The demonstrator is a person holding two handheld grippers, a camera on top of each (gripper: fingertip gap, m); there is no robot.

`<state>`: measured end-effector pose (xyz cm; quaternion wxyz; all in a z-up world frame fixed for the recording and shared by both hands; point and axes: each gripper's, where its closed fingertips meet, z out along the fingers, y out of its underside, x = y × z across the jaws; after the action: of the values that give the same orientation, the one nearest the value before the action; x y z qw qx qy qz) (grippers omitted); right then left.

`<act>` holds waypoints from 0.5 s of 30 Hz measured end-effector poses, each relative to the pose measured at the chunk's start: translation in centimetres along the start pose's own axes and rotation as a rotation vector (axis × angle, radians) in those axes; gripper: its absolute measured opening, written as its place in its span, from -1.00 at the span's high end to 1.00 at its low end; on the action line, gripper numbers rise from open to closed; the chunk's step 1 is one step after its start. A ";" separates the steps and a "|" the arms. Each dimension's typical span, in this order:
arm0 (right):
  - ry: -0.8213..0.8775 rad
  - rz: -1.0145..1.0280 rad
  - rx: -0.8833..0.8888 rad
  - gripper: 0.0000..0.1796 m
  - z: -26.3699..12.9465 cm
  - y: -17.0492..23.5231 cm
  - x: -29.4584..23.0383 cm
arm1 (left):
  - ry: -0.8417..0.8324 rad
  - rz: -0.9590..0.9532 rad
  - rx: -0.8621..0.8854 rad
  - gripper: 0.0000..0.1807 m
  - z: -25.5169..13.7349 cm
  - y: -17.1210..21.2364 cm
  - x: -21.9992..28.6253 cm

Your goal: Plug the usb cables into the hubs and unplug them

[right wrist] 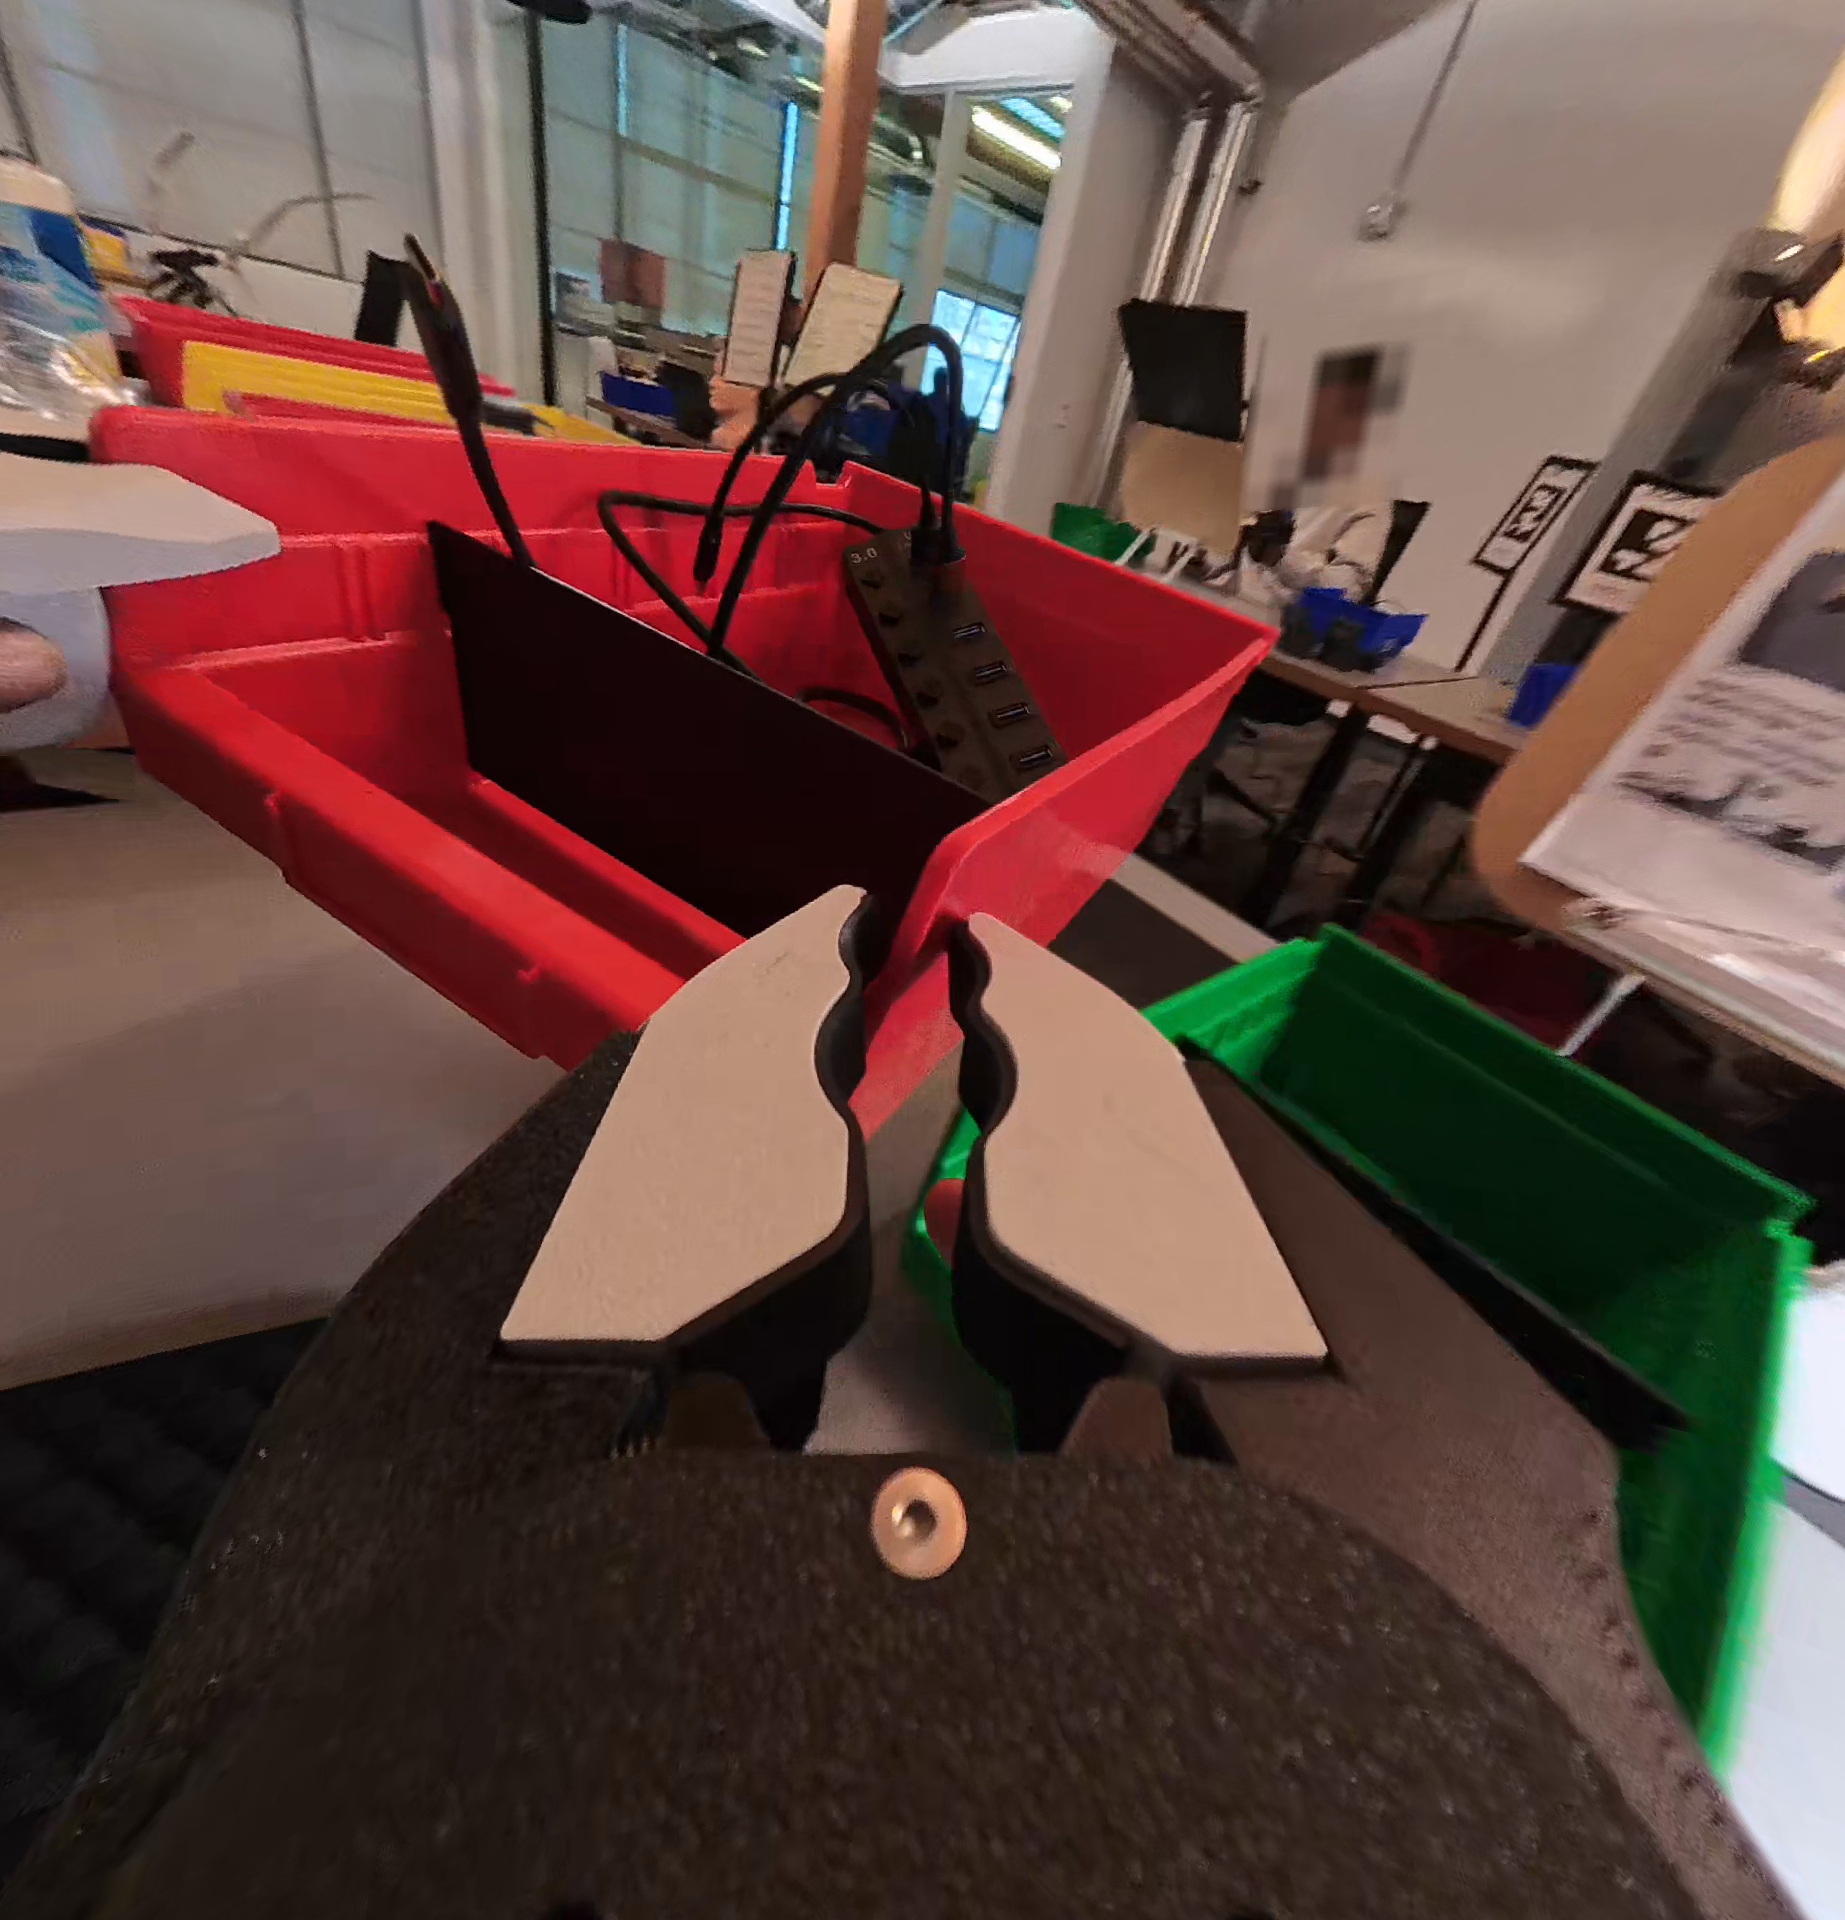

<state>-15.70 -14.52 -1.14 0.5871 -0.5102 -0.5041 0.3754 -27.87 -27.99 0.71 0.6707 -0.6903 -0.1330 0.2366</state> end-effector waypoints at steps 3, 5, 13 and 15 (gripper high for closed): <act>-0.036 0.011 -0.026 0.84 2.2 2.7 -1.9 | -0.049 0.000 -0.043 0.94 0.6 2.8 -2.1; -0.042 0.008 -0.053 0.84 3.2 4.7 -2.7 | -0.073 0.012 -0.082 0.95 1.4 5.1 -2.9; -0.032 0.002 -0.136 0.82 4.2 10.3 -2.8 | -0.006 -0.056 -0.125 0.95 4.1 11.0 -2.4; -0.038 0.021 -0.150 0.81 4.2 10.6 -2.6 | 0.018 -0.085 -0.138 0.94 4.5 11.2 -2.1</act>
<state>-19.53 -13.96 -12.11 0.5334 -0.5508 -0.5366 0.3524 -33.45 -25.86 -10.04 0.6322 -0.7306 -0.1720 0.1921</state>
